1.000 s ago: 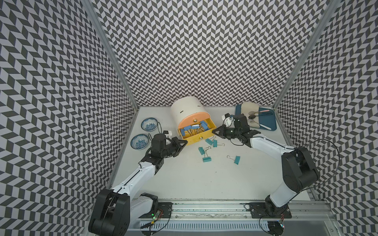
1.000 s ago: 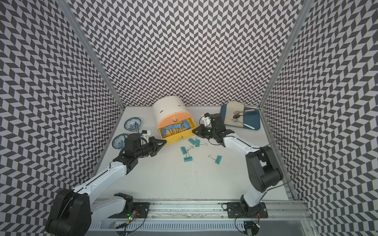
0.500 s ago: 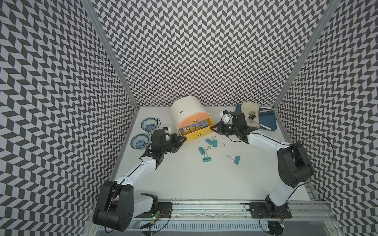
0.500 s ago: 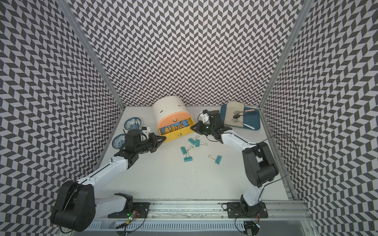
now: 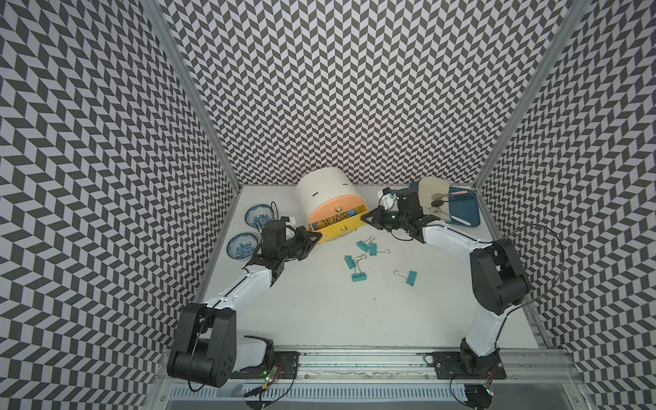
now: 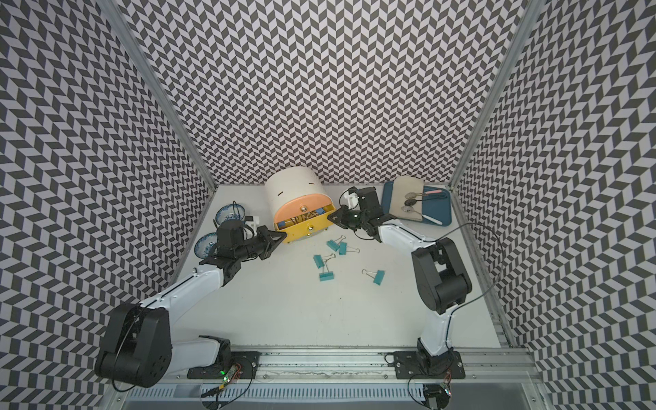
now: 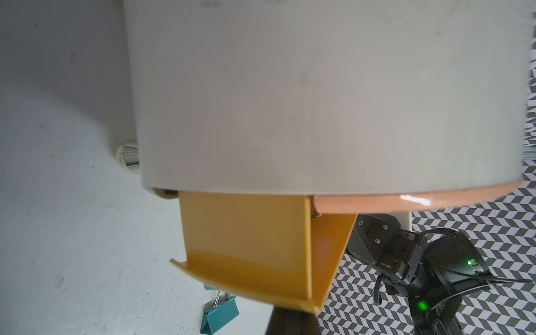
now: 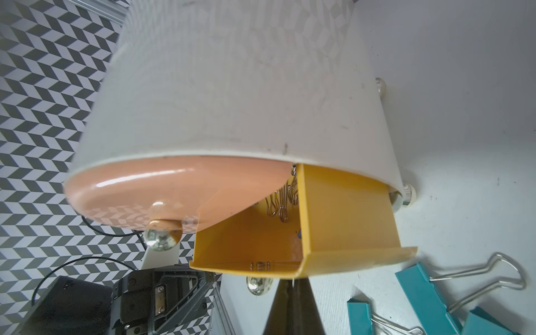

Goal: Put the binder clips in the drawer according to color
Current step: Close the drawer in the storage box.

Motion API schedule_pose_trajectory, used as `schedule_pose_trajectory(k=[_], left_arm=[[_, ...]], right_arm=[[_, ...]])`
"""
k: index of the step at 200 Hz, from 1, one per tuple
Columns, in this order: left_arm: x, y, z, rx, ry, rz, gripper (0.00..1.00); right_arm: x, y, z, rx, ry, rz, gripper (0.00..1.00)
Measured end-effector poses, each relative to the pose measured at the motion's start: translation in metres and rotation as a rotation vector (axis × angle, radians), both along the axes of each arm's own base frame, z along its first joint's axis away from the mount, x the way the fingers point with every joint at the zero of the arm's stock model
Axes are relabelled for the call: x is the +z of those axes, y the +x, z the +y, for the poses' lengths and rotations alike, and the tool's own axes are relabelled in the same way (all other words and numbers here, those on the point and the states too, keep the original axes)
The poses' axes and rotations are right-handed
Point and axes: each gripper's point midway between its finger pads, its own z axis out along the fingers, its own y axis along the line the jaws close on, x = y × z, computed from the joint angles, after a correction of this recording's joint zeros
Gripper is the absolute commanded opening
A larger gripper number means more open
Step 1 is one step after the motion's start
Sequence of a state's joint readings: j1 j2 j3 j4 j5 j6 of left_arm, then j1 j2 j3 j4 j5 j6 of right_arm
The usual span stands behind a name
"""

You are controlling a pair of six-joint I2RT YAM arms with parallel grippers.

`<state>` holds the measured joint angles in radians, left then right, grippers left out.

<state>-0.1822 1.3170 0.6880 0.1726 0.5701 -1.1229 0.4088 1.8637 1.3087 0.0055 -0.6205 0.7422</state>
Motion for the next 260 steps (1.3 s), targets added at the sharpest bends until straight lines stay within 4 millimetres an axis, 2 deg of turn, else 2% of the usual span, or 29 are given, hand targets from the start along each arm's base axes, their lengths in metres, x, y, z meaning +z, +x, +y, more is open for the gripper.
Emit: schedule_pose_trajectory(k=[69,167,218,260], left_arm=[[-0.002,0.013,0.003,0.01,0.004,0.003,0.0],[-0.006,0.02,0.01,0.026,0.005,0.011,0.0],[-0.003,0.02,0.013,0.033,0.005,0.003,0.0],[0.011,0.01,0.014,0.03,0.0,-0.033,0.0]], right_arm=[[-0.009,0.018,0.006,-0.012,0.021,0.032,0.0],[-0.007,0.034,0.014,-0.036,0.11,0.068,0.0],[-0.002,0.031,0.027,-0.026,0.152,0.079,0.0],[0.004,0.017,0.052,0.014,0.178,0.083,0.0]])
